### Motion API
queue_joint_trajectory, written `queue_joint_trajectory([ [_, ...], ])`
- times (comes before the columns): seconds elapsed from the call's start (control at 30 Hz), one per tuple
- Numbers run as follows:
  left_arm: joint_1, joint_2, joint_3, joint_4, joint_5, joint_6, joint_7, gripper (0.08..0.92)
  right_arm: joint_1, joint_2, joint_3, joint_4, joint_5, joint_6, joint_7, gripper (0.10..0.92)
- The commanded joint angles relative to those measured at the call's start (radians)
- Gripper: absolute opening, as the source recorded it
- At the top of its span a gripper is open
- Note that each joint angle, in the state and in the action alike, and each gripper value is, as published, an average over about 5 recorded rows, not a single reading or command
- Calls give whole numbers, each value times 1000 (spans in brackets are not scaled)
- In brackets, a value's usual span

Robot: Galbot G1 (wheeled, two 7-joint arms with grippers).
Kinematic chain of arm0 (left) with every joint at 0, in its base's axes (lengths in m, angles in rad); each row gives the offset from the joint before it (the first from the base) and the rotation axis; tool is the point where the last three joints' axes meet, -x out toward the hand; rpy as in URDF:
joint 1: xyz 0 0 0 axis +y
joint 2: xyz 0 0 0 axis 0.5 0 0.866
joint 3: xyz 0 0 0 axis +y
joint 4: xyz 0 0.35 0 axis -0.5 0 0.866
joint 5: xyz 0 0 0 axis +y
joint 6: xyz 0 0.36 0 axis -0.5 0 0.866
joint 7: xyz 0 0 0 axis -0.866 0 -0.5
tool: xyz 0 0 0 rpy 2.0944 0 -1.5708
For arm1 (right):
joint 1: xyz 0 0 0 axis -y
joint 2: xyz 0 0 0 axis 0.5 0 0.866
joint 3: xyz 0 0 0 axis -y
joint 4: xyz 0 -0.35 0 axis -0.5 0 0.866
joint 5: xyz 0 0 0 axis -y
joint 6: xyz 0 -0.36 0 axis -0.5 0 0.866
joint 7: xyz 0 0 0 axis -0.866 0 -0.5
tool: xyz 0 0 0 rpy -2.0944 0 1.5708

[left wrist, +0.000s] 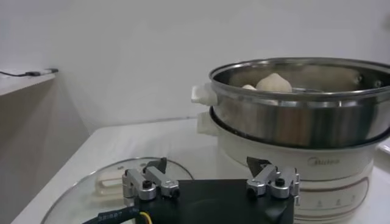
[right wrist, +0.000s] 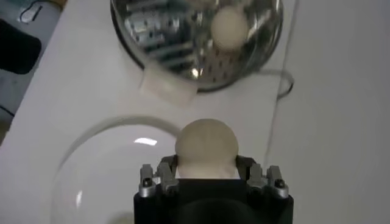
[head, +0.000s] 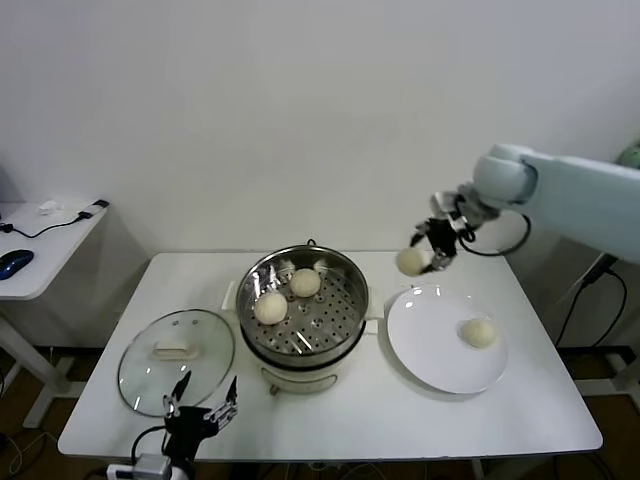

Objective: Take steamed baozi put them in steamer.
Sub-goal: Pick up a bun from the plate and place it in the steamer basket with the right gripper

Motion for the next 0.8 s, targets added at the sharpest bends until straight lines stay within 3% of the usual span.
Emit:
queue_joint_trajectory([
  [0.03,1,-2,0,-1,1,0,0,823,152,259,-17,55,13,321,-47,645],
  [0.27,10,-3,-7,-10,1,-3,-1,823,-29,360,-2,70,-187,500,-52,645],
  [0.8,18,1,-18,-7,-4,-9,-4,823,-319,447,6,-85,-366,523,5,645],
])
